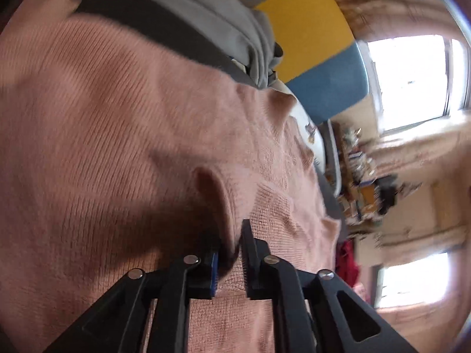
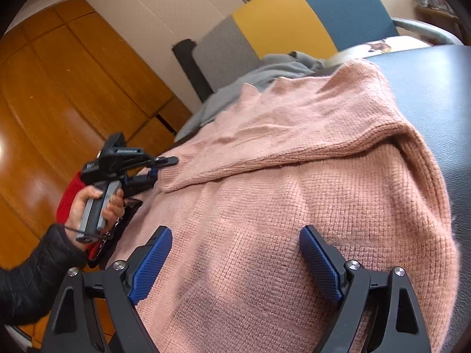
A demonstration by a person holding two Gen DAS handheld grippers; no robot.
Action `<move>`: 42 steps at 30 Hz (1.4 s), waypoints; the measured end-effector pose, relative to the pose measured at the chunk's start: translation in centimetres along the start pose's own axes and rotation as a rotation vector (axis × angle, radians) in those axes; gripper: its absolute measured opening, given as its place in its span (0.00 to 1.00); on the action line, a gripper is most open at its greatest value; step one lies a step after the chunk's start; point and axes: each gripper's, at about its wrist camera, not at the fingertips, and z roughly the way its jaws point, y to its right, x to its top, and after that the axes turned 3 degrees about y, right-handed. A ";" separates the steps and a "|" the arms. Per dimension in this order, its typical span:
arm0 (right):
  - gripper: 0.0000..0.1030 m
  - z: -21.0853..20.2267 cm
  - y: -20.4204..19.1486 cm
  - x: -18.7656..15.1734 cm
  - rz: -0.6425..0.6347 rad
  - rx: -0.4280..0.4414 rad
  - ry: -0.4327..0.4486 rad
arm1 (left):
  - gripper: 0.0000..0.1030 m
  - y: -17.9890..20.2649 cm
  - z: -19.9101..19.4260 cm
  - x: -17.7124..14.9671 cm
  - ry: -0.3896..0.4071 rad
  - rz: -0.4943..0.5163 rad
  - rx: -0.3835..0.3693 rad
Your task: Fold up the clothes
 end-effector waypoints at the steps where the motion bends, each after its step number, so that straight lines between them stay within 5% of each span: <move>1: 0.86 -0.3 -0.1 1.1 -0.004 -0.015 0.012 | 0.15 -0.7 0.0 -0.1 -0.001 -0.028 -0.015; 6: 0.86 -1.6 -0.4 6.7 -0.026 -0.092 0.073 | 0.13 -0.9 -0.8 -0.2 0.023 0.043 0.001; 13: 0.86 5.5 4.0 15.1 -0.026 -0.318 0.044 | 0.08 -1.9 -2.1 0.0 0.066 0.090 0.067; 15: 0.86 7.9 7.0 15.4 0.035 -0.417 -0.007 | 0.04 -2.5 -2.9 -0.1 0.092 0.094 0.074; 17: 0.90 8.6 7.7 14.7 0.011 -0.418 0.023 | 0.00 -3.2 -3.6 -0.2 0.118 0.097 0.080; 19: 0.99 9.1 7.9 14.3 -0.014 -0.425 0.032 | 0.07 -3.5 -4.5 -0.4 0.151 0.105 0.086; 22: 1.00 9.6 7.4 14.3 -0.050 -0.451 0.010 | 0.14 -1.6 -5.8 -1.2 0.200 0.146 0.032; 25: 1.00 10.5 6.8 14.3 -0.088 -0.505 -0.018 | 0.17 1.3 -5.0 -1.9 0.183 0.251 0.006; 29: 1.00 12.2 5.6 14.0 -0.192 -0.641 -0.081 | 0.17 2.6 -0.9 -2.2 0.126 0.327 0.084; 32: 1.00 11.9 6.1 14.0 -0.180 -0.630 -0.070 | 0.11 1.5 0.2 -3.0 0.204 0.352 0.089; 37: 1.00 11.8 6.2 14.0 -0.182 -0.628 -0.062 | 0.07 -0.1 -2.0 -3.4 0.224 0.243 0.054; 39: 1.00 11.8 6.2 14.0 -0.183 -0.629 -0.062 | 0.19 0.4 -3.0 -3.5 0.230 0.250 0.090; 42: 1.00 11.7 5.9 13.9 -0.184 -0.631 -0.061 | 0.19 2.0 -5.5 -2.7 0.269 0.271 0.177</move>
